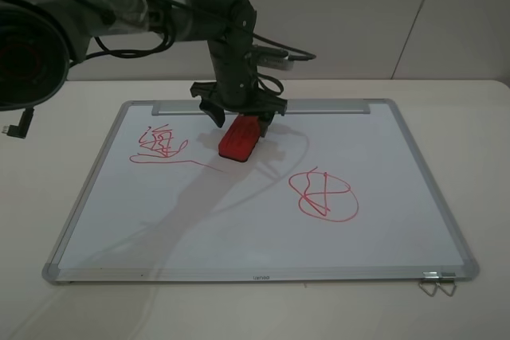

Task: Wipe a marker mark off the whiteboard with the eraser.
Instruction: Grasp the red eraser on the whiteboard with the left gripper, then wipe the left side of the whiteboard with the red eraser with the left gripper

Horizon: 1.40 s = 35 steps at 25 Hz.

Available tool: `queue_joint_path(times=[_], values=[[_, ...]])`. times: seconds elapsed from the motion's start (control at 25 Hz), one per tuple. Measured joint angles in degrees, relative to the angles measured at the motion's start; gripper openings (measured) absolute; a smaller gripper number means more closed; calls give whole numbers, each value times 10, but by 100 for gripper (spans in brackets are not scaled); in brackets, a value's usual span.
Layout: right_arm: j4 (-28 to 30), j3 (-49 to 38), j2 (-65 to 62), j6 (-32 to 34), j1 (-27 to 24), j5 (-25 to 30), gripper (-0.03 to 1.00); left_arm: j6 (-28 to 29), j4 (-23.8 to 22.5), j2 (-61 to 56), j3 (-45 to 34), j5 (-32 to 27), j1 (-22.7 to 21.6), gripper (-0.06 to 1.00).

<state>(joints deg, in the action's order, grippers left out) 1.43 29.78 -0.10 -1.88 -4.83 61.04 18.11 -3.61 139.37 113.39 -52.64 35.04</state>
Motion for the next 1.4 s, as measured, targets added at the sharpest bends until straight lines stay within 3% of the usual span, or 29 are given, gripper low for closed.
queue_joint_path(times=[0.56, 0.64, 0.76, 1.08, 1.4], values=[[0, 0, 0, 0, 0, 0, 71, -3, 2, 20, 0, -2, 0, 77], [0, 0, 0, 0, 0, 0, 71, -4, 2, 20, 0, -2, 0, 72], [0, 0, 0, 0, 0, 0, 71, -5, 3, 20, 0, -6, 0, 56], [0, 0, 0, 0, 0, 0, 71, -11, 0, 20, 1, -11, 0, 57], [0, 0, 0, 0, 0, 0, 71, -53, 6, 9, 2, -62, 0, 57]])
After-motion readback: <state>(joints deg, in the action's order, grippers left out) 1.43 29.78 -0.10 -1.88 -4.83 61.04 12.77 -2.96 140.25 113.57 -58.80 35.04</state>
